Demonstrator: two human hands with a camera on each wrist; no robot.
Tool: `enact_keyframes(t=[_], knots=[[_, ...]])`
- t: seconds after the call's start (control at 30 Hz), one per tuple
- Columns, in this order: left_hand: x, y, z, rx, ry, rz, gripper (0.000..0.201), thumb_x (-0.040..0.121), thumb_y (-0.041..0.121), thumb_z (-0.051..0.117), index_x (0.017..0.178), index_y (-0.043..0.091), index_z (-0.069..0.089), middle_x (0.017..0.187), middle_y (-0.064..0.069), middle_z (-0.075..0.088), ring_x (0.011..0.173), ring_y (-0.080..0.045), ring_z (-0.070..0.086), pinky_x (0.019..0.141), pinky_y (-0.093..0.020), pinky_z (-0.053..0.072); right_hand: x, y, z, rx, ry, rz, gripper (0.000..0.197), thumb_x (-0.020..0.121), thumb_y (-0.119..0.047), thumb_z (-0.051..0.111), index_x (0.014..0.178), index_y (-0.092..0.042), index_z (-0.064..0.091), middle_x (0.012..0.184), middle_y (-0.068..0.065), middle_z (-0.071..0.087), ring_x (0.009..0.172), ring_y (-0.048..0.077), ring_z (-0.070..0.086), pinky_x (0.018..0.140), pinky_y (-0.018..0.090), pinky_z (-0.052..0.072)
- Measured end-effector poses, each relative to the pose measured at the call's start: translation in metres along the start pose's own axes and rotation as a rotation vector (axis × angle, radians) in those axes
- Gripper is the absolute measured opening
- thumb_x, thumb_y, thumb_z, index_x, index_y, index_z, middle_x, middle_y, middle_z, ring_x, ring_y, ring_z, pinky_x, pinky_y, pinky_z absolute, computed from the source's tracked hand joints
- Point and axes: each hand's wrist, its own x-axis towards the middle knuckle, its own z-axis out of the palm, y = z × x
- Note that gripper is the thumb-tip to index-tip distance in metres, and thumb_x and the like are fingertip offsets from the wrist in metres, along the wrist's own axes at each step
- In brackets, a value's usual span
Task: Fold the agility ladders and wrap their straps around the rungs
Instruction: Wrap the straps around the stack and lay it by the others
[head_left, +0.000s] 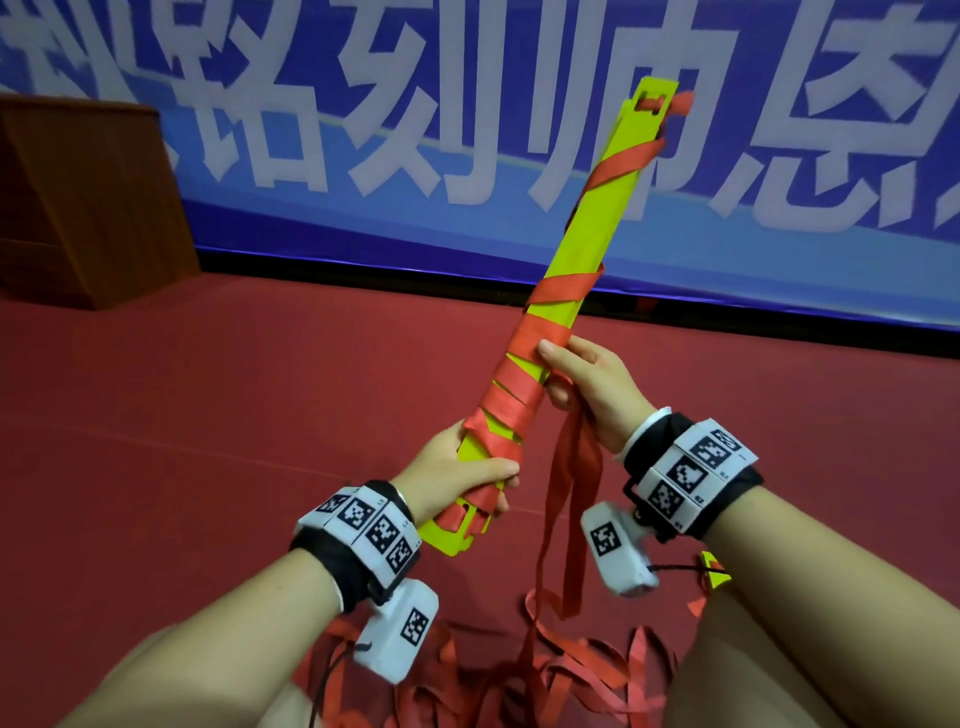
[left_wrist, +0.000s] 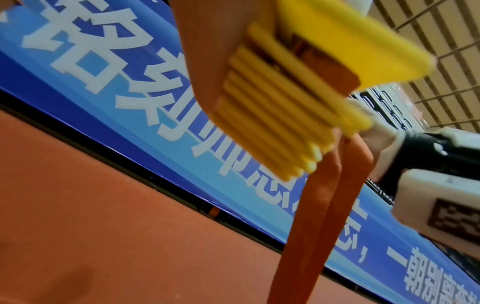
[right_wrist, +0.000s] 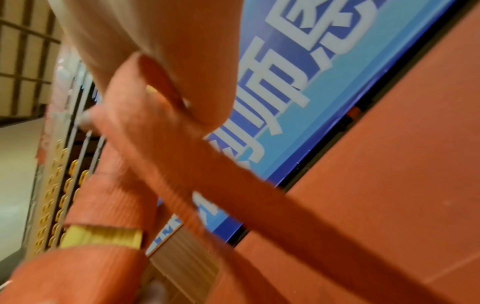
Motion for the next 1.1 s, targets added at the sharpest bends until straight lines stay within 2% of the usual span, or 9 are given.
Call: enact_keyframes(t=[0.2, 0.3, 0.53, 0.67, 0.73, 0.83, 0.9, 1.0, 1.1], knots=[[0.002, -0.006, 0.007, 0.028, 0.121, 0.056, 0.027, 0.084, -0.002, 0.068, 0.097, 0.017, 0.054, 0.064, -0.008, 0.065, 0.047, -0.023, 0.058, 0.049, -0.030, 0.050, 0.003, -0.001, -0.011, 0.066, -0.101, 0.305, 0.013, 0.095, 0.001, 0.045, 0.089, -0.004, 0.055, 0.049, 0.002, 0.052, 0.039, 0.006, 0.048, 0.040, 0.013, 0.038], [0.002, -0.006, 0.010, 0.037, 0.160, 0.075, 0.027, 0.083, -0.002, 0.069, 0.095, 0.018, 0.056, 0.063, -0.007, 0.064, 0.046, -0.017, 0.060, 0.046, -0.028, 0.049, 0.006, 0.002, -0.012, 0.192, -0.042, 0.426, 0.023, 0.097, 0.005, 0.035, 0.085, 0.000, 0.055, 0.055, 0.008, 0.062, 0.045, 0.011, 0.060, 0.048, 0.017, 0.051], [0.002, -0.001, 0.008, 0.085, 0.241, 0.194, 0.034, 0.082, 0.000, 0.072, 0.102, 0.023, 0.058, 0.068, -0.008, 0.065, 0.048, -0.016, 0.061, 0.048, -0.026, 0.049, 0.004, 0.004, -0.020, -0.118, -0.104, 0.289, 0.027, 0.091, 0.009, 0.042, 0.085, -0.001, 0.067, 0.073, 0.007, 0.072, 0.065, 0.016, 0.066, 0.066, 0.023, 0.049], [0.002, 0.001, 0.008, 0.141, 0.271, 0.262, 0.044, 0.081, 0.003, 0.073, 0.113, 0.029, 0.057, 0.070, -0.006, 0.064, 0.051, -0.020, 0.060, 0.051, -0.028, 0.052, 0.003, 0.003, -0.017, 0.056, -0.116, 0.293, 0.026, 0.089, 0.010, 0.039, 0.084, 0.004, 0.063, 0.072, 0.010, 0.071, 0.070, 0.022, 0.070, 0.081, 0.031, 0.046], [0.004, -0.001, 0.006, 0.195, 0.289, 0.300, 0.052, 0.080, 0.006, 0.075, 0.112, 0.042, 0.055, 0.072, 0.006, 0.065, 0.055, -0.015, 0.061, 0.058, -0.030, 0.056, 0.004, 0.001, -0.017, 0.200, -0.106, 0.350, 0.023, 0.093, 0.000, 0.039, 0.090, 0.005, 0.061, 0.076, 0.013, 0.071, 0.070, 0.024, 0.071, 0.085, 0.035, 0.051], [0.008, -0.005, 0.002, 0.329, 0.325, 0.344, 0.063, 0.079, 0.013, 0.078, 0.120, 0.048, 0.046, 0.086, 0.022, 0.065, 0.075, 0.006, 0.061, 0.078, -0.018, 0.051, 0.001, -0.001, -0.017, 0.150, -0.149, 0.370, 0.022, 0.098, -0.013, 0.044, 0.099, -0.002, 0.062, 0.088, 0.014, 0.070, 0.055, 0.015, 0.064, 0.065, 0.027, 0.056], [0.008, -0.006, 0.002, 0.404, 0.352, 0.335, 0.068, 0.079, 0.019, 0.079, 0.126, 0.050, 0.042, 0.095, 0.029, 0.061, 0.088, 0.010, 0.058, 0.079, -0.010, 0.043, 0.000, 0.002, -0.018, -0.049, -0.069, 0.311, 0.017, 0.098, -0.009, 0.046, 0.096, -0.003, 0.062, 0.088, 0.018, 0.065, 0.040, 0.008, 0.049, 0.048, 0.021, 0.045], [0.008, -0.009, 0.003, 0.510, 0.417, 0.305, 0.072, 0.079, 0.028, 0.078, 0.138, 0.047, 0.041, 0.098, 0.026, 0.061, 0.095, -0.006, 0.061, 0.081, -0.018, 0.045, 0.001, 0.004, -0.014, -0.231, 0.075, 0.234, 0.024, 0.099, -0.006, 0.044, 0.083, -0.004, 0.062, 0.073, 0.012, 0.062, 0.038, 0.007, 0.050, 0.041, 0.018, 0.039], [0.012, -0.012, 0.004, 0.767, 0.474, 0.283, 0.077, 0.082, 0.039, 0.072, 0.146, 0.046, 0.029, 0.103, 0.011, 0.067, 0.096, -0.020, 0.063, 0.076, -0.029, 0.047, 0.002, 0.000, -0.009, -0.054, 0.073, 0.346, 0.027, 0.100, -0.005, 0.034, 0.085, -0.005, 0.056, 0.078, 0.011, 0.065, 0.045, 0.013, 0.064, 0.040, 0.018, 0.043]])
